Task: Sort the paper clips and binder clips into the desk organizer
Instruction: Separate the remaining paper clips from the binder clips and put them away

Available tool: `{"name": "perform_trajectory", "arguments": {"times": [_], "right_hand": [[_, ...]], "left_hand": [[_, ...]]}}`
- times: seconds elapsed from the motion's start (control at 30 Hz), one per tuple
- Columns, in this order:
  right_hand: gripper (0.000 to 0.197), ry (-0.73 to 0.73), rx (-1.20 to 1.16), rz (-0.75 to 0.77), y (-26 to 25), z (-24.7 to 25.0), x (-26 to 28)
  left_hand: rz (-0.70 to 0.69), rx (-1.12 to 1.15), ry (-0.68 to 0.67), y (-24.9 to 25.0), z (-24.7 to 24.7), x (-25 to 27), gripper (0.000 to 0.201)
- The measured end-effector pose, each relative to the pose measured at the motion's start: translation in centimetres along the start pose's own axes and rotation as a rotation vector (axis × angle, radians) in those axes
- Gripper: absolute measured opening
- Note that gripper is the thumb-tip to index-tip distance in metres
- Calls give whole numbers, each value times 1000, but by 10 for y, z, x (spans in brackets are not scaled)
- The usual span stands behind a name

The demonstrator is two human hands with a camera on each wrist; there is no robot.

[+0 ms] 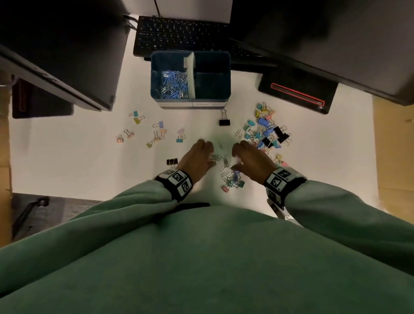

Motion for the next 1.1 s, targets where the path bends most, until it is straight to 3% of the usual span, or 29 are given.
{"name": "perform_trajectory", "arguments": {"times": [0.07,0.13,0.27,0.37,0.47,0.53,0.6,0.73,0.9,1.1], "right_hand": [[40,2,67,1,6,-5,9],[39,18,94,2,11,-8,14],[30,16,129,7,23,-8,21],[25,30,189,5,32,-4,28],[31,69,149,1,26,-3,37],[41,56,153,-14,20,-10,38],[45,47,164,-44,17,-18,37],[29,63,129,-82,28,-18,38],[31,100,66,-79,21,-12,37],[25,47,86,-110,20,-14,37]], "left_hand": [[-67,-109,1,8,-6,-2,74],[-152,-199,-44,16,-16,-7,91],[-264,-303,-131,23,-39,-14,78],[-303,-263,-70,21,-38,-14,63],[-333,-248,-78,21,-40,-12,70],[-313,-269,-99,24,-46,-10,78],[-287,-268,-78,26,-48,-11,74],[-266,-200,9,21,-36,-13,56],[-218,-226,2,30,-42,-14,62],[-183,-151,139,34,-24,-27,45]]}}
Point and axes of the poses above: each hand's wrist, its own x-axis away from the middle knuckle, its own z-axis out of the back of the hand, y = z × x, the point moved 6 cm from there along -x, towards the middle knuckle, and after that the axes turned 8 degrees about -z, right-handed, at the moved point
